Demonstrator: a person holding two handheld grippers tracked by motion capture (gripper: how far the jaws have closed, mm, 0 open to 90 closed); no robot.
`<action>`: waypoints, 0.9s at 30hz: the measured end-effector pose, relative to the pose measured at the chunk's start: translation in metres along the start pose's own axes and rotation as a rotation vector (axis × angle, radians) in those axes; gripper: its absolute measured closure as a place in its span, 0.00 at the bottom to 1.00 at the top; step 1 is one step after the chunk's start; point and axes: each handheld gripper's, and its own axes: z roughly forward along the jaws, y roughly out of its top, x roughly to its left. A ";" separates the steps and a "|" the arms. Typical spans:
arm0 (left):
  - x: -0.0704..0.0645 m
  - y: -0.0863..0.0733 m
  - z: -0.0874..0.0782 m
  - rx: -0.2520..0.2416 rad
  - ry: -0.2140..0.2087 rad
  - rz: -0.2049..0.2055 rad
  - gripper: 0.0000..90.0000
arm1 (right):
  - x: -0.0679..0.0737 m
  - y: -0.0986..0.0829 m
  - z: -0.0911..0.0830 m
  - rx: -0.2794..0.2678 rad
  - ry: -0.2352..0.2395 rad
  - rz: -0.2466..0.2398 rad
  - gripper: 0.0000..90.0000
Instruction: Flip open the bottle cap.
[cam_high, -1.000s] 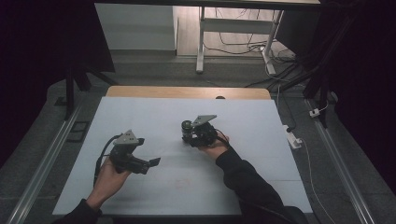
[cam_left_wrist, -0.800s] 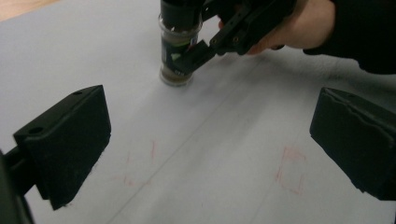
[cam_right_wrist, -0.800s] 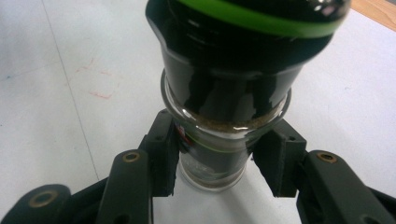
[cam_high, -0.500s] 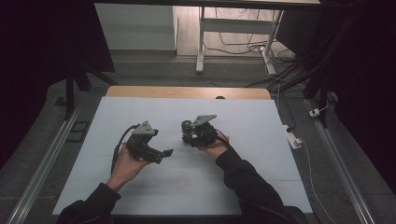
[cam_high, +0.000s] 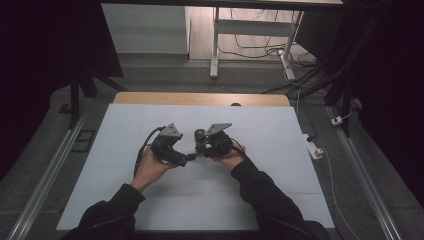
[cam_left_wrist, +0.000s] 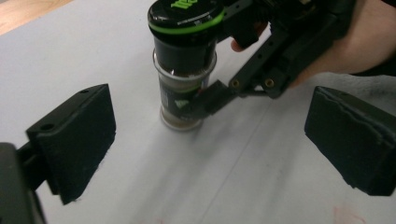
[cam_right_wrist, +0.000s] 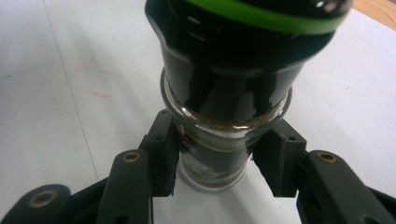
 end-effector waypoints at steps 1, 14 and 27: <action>0.000 0.001 0.002 -0.001 -0.001 0.003 0.06 | 0.000 0.000 0.000 0.000 0.000 -0.001 0.59; 0.003 0.009 0.007 -0.018 -0.026 0.020 0.50 | 0.000 0.000 0.000 -0.003 0.000 0.002 0.59; 0.002 0.016 0.007 -0.015 -0.064 0.023 0.99 | -0.001 0.000 0.000 -0.003 0.004 0.001 0.59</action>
